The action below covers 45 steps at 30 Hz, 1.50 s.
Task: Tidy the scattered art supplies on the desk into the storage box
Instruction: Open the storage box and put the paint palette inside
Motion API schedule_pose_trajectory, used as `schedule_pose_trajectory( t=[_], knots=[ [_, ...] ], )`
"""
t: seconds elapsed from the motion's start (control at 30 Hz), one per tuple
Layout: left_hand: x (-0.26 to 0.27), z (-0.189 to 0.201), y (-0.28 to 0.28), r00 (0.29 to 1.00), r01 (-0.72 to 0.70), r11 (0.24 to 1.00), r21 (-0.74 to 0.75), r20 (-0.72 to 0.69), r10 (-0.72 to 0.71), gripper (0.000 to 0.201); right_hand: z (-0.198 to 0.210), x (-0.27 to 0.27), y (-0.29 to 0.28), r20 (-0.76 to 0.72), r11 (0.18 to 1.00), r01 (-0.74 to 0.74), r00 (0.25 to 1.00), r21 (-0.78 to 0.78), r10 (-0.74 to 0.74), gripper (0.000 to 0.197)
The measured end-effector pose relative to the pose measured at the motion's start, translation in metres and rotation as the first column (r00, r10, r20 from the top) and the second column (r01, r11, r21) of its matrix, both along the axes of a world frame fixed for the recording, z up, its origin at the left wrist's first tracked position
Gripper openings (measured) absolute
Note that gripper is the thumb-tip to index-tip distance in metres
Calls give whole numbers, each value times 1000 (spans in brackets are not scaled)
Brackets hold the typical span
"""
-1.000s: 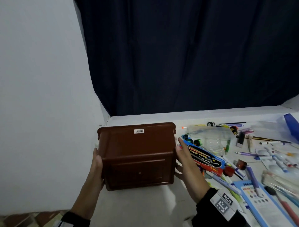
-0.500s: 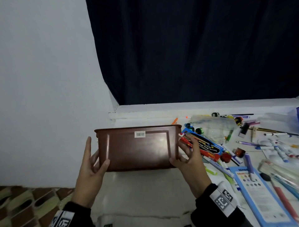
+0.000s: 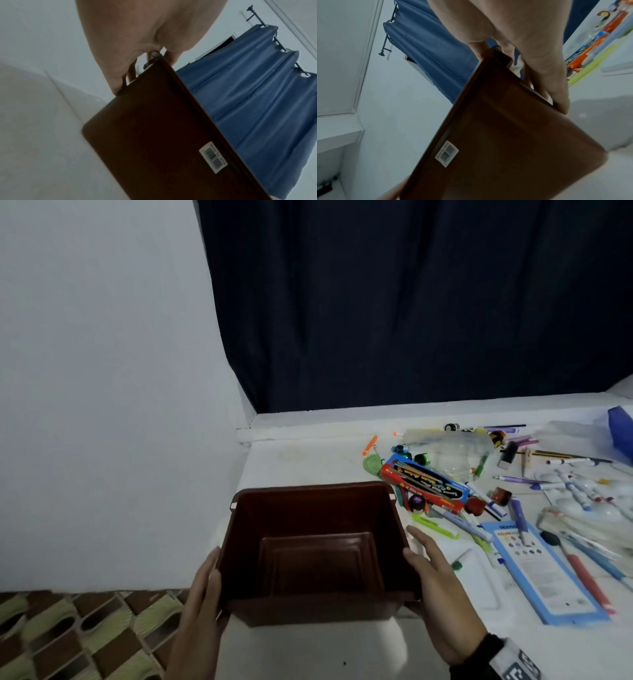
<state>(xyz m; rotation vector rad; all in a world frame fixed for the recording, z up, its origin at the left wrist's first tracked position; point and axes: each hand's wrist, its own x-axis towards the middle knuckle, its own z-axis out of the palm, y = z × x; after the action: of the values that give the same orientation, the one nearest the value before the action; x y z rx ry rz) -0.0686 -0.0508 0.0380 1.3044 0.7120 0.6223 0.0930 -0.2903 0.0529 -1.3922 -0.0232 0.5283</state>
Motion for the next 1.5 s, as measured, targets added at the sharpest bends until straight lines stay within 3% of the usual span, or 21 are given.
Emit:
schedule_pose_trajectory(
  t=[0.1,0.23,0.4,0.5,0.63,0.8,1.07,1.3,1.5],
  knots=[
    [-21,-3,-7,996,84,993,77,21,-86,45,1,-13,0,39,999,21,999,-40,-20,36],
    [-29,-2,7,984,169,954,247,-93,-150,43,6,-21,-2,94,998,40,995,-54,-35,37],
    [-29,20,11,987,100,806,584,-158,-9,40,10,-21,-18,285,988,102,956,-115,-66,41],
    [-22,44,1,992,125,704,699,-98,-79,31,23,-20,-29,415,982,122,909,-143,-52,37],
    [5,73,-39,963,202,745,636,9,-269,20,37,-13,-56,505,978,167,859,-124,-82,20],
    [51,83,-110,877,351,773,529,104,-469,17,41,7,-117,474,973,211,869,-95,-142,16],
    [153,64,-238,817,466,815,344,187,-546,20,43,67,-263,413,944,317,875,-95,-252,15],
    [241,60,-341,770,585,761,279,104,-630,18,44,130,-372,410,913,389,858,-126,-309,14],
    [339,78,-399,683,690,645,327,2,-731,19,48,195,-444,435,868,466,826,-170,-358,12]
  ],
)
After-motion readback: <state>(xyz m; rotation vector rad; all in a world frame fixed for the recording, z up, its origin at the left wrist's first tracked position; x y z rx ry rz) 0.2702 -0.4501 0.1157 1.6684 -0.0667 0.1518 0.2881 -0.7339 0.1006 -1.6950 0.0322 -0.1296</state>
